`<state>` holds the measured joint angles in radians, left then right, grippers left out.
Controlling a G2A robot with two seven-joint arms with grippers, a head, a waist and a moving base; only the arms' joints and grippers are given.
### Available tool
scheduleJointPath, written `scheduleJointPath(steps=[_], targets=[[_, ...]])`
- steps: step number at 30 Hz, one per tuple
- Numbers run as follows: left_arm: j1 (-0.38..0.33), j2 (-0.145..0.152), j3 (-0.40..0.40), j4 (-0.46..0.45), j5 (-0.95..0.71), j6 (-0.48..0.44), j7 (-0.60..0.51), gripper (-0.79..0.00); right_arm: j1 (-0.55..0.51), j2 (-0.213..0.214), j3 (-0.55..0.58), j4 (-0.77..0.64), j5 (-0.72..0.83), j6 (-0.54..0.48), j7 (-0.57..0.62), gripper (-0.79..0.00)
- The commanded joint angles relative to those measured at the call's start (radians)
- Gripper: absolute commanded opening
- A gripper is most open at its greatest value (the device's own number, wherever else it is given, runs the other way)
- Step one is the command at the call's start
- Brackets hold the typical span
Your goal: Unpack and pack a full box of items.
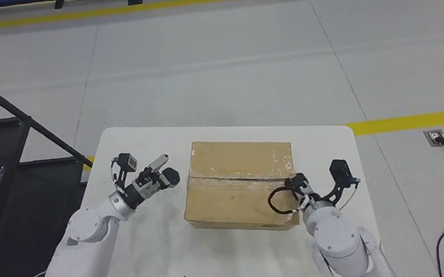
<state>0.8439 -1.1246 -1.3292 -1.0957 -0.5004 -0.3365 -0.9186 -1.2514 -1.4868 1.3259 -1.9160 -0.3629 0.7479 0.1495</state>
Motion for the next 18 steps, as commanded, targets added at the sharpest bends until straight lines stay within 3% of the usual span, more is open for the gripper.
scheduleJointPath(steps=[1, 2, 3, 4, 5, 10, 11, 14, 18], targets=[[0.015, 0.005, -0.019, -0.031, 0.009, -0.007, 0.009, 0.0, -0.03, 0.0, 0.024, -0.028, 0.022, -0.038, -0.026, -0.785], [0.024, 0.007, -0.028, -0.049, 0.013, -0.012, 0.015, 0.0, -0.045, -0.001, 0.036, -0.042, 0.04, -0.066, -0.044, -0.785], [0.034, 0.01, -0.038, -0.067, 0.016, -0.015, 0.025, 0.0, -0.06, -0.003, 0.048, -0.054, 0.065, -0.1, -0.067, -0.622], [0.045, 0.012, -0.049, -0.087, 0.016, -0.018, 0.031, 0.0, -0.075, -0.005, 0.06, -0.063, 0.095, -0.141, -0.092, -0.36], [0.057, 0.015, -0.062, -0.109, 0.017, -0.025, 0.042, 0.0, -0.088, -0.007, 0.071, -0.067, 0.129, -0.189, -0.112, 0.0], [0.111, 0.022, -0.107, -0.198, 0.008, -0.033, 0.079, 0.0, -0.093, -0.007, 0.074, -0.066, 0.139, -0.204, -0.117, 0.0], [0.109, 0.022, -0.106, -0.197, 0.011, -0.034, 0.079, 0.0, -0.093, -0.007, 0.074, -0.066, 0.14, -0.211, -0.117, -0.512], [0.111, 0.023, -0.108, -0.199, 0.007, -0.034, 0.079, 0.0, -0.093, -0.007, 0.074, -0.066, 0.139, -0.203, -0.117, -0.329], [0.111, 0.022, -0.107, -0.198, 0.008, -0.033, 0.079, -0.001, -0.093, -0.007, 0.074, -0.066, 0.139, -0.204, -0.117, -0.152]])
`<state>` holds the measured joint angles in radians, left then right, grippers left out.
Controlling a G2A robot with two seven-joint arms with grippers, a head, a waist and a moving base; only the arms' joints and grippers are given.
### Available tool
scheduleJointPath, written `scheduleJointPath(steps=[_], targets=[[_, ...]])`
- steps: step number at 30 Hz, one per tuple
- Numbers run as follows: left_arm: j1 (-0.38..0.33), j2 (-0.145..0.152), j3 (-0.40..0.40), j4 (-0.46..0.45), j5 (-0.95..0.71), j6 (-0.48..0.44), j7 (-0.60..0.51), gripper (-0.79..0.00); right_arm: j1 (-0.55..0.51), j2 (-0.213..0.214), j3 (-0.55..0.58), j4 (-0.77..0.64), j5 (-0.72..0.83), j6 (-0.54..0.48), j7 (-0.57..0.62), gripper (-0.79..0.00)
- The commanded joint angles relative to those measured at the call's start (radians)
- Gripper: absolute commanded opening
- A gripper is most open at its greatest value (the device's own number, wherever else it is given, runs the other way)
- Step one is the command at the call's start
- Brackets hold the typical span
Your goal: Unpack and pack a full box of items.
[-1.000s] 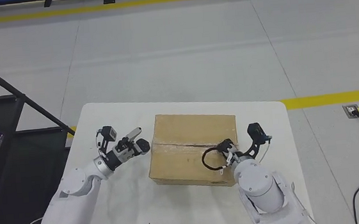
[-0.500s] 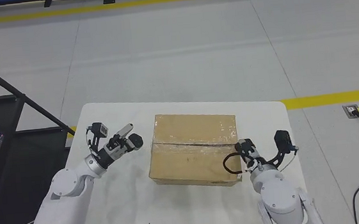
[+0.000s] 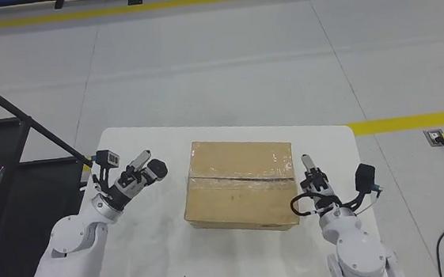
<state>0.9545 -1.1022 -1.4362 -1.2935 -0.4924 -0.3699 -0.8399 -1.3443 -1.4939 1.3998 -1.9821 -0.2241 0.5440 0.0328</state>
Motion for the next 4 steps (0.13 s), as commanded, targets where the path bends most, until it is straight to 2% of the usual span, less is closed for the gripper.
scheduleJointPath(steps=[1, 2, 4], targets=[[0.0, 0.0, 0.0, 0.0, 0.0, 0.0, 0.0, 0.0, 0.0, 0.0, 0.0, 0.0, 0.0, 0.0, 0.0, -0.115], [0.0, 0.0, 0.0, 0.0, 0.0, 0.0, 0.0, 0.0, 0.0, 0.0, 0.0, 0.0, 0.0, 0.0, 0.0, -0.071], [0.0, 0.0, 0.0, 0.0, 0.0, 0.0, 0.0, 0.0, 0.0, 0.0, 0.0, 0.0, 0.0, 0.0, 0.0, -0.034]])
